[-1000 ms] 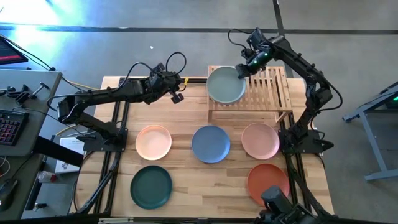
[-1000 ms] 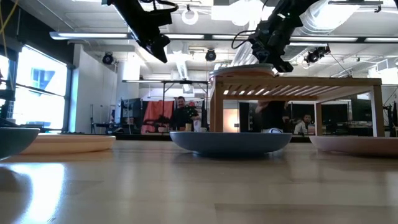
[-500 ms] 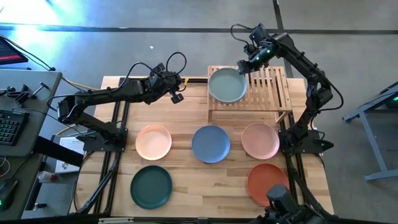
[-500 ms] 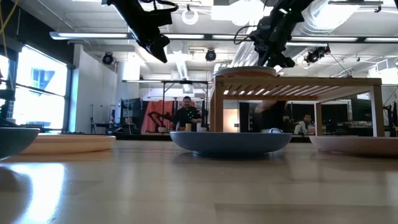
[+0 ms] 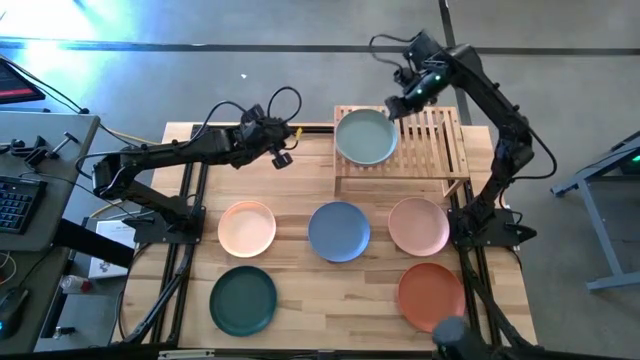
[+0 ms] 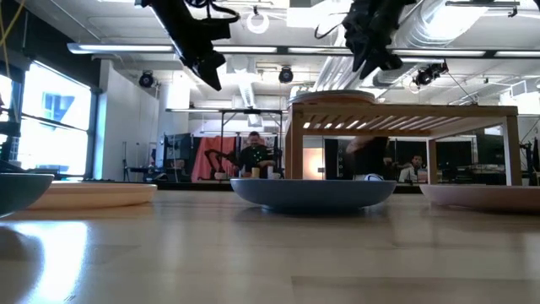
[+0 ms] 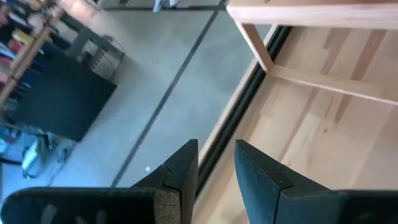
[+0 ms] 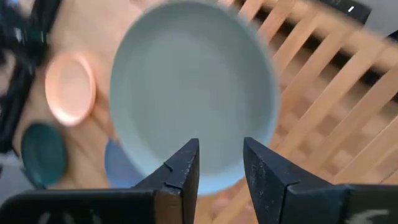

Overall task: Place and stack plates onto a shelf
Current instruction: Stack the light orange plate on top of the gray plate on the shelf

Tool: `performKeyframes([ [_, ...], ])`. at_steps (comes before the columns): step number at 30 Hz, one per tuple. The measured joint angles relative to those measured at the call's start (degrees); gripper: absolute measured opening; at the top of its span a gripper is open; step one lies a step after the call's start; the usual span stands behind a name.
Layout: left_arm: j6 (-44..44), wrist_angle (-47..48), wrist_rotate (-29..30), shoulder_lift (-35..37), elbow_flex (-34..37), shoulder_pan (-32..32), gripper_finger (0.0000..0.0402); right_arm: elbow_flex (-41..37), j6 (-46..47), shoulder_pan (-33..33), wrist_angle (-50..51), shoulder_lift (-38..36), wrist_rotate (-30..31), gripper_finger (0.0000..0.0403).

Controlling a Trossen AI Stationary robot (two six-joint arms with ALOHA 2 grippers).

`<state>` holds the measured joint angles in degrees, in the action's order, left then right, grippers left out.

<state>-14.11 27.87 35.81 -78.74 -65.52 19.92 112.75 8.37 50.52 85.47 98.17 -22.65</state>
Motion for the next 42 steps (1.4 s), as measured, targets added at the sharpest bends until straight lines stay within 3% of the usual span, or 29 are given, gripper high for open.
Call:
performKeyframes([
  [8,9.1,11.5,-0.1,0.0,0.0,0.0,0.0094,-2.3,-0.3,-11.3,4.6,-0.3,0.4,0.0103],
  [12,14.1,19.1,-2.0,0.0,0.0,-0.3,0.0094,-2.6,4.0,-17.9,4.5,-0.5,5.0,0.0103],
  [17,21.6,26.7,-9.6,0.0,0.0,-0.3,0.0094,-2.6,10.3,-25.0,4.5,-0.5,10.9,0.0103],
  [24,31.8,31.9,-25.6,0.0,0.0,-1.0,0.0094,-2.6,21.1,-33.2,3.4,-0.5,16.1,0.0103],
  [30,39.6,35.1,-32.0,0.0,0.0,-4.6,0.0094,-2.6,30.8,-37.8,-1.2,-0.5,18.1,0.0103],
  [42,47.1,37.9,-32.6,0.0,0.0,-17.5,0.0094,-2.6,44.2,-48.3,-1.9,-0.5,22.0,0.0103],
])
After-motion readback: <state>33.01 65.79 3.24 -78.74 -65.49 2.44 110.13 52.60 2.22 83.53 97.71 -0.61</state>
